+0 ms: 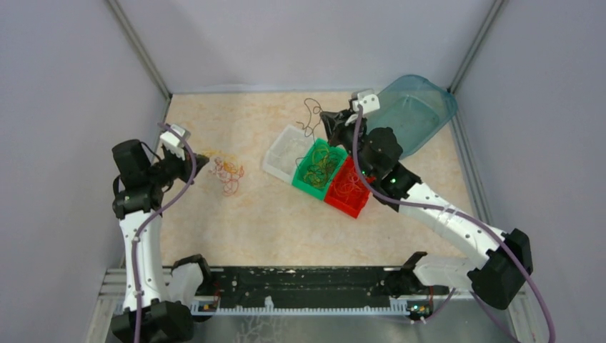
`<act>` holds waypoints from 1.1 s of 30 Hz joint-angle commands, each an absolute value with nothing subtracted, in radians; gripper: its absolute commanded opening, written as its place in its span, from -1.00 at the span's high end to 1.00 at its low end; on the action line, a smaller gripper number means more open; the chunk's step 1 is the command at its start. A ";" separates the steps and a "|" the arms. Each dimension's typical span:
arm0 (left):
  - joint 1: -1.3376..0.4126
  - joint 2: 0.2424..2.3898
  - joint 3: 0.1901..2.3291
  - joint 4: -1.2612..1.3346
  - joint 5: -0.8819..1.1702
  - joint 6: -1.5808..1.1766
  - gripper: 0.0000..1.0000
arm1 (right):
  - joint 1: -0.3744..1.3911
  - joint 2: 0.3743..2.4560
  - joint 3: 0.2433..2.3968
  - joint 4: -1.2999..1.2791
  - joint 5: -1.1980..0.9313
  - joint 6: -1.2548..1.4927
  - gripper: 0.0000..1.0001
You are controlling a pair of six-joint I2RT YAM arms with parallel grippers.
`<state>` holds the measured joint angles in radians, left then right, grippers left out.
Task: Untangle the cables
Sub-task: Place the cable in the bin.
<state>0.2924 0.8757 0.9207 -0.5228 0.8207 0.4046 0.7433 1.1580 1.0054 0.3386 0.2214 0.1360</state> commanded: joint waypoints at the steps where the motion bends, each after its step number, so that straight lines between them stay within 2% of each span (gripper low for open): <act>1: 0.293 0.854 0.956 -0.538 0.848 0.403 1.00 | 0.730 1.087 0.975 0.390 0.221 0.167 1.00; 16: 0.293 0.858 0.959 -0.534 0.856 0.400 1.00 | 0.699 1.016 0.770 0.320 0.296 0.158 1.00; 25: 0.293 0.866 0.987 -0.538 0.879 0.362 1.00 | 0.668 1.126 0.691 0.312 0.219 0.216 1.00; 33: 0.293 0.874 1.003 -0.519 0.910 0.324 1.00 | 0.668 1.230 0.640 0.322 0.233 0.238 1.00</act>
<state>0.2924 0.8711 0.9688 -0.5320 0.8646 0.3504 0.6727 1.1908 0.6495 0.2901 0.2367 0.2146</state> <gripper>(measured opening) 0.023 0.006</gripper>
